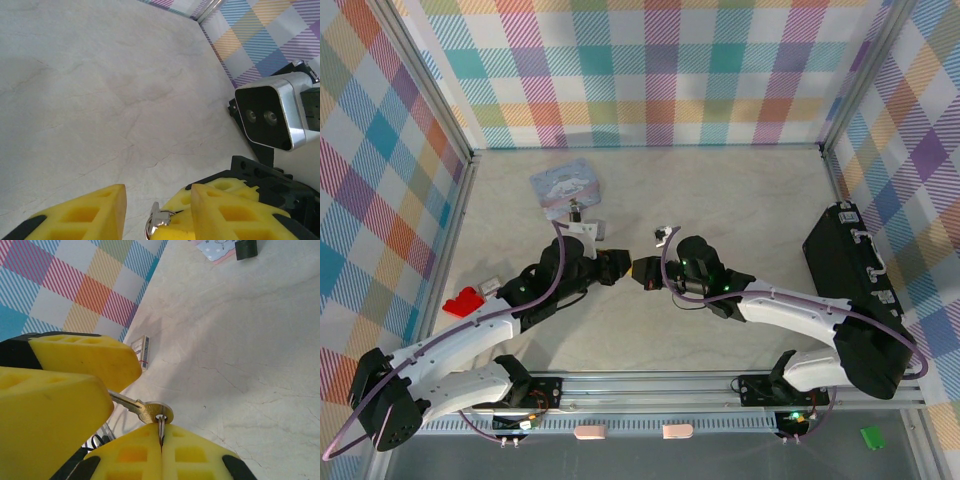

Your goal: Unlock a padlock with a key

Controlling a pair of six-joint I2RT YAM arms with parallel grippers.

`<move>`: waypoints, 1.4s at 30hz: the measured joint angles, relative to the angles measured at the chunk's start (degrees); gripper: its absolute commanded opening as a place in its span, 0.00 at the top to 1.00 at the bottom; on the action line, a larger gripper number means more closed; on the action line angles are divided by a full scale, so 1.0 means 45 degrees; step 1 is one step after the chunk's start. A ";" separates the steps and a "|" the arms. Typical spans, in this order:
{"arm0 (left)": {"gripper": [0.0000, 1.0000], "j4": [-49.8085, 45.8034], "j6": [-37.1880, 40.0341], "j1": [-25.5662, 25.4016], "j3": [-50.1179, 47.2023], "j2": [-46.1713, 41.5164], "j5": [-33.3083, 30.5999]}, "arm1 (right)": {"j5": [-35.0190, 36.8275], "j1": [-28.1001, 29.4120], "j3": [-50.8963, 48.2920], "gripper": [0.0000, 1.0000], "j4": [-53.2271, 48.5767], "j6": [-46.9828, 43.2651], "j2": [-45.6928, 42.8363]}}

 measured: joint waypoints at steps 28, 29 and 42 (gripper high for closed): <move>0.91 -0.0005 -0.0126 0.0000 0.0000 -0.0136 0.0073 | -0.0146 0.0000 -0.0005 1.00 0.0010 -0.0039 -0.0403; 0.92 0.0000 -0.0136 0.0000 0.0000 -0.0136 0.0083 | -0.0146 0.0000 -0.0005 1.00 0.0010 -0.0039 -0.0403; 1.00 0.0389 -0.0529 0.0000 -0.0034 -0.0277 0.0097 | -0.0345 -0.0194 -0.0010 0.69 -0.0146 -0.0039 -0.0821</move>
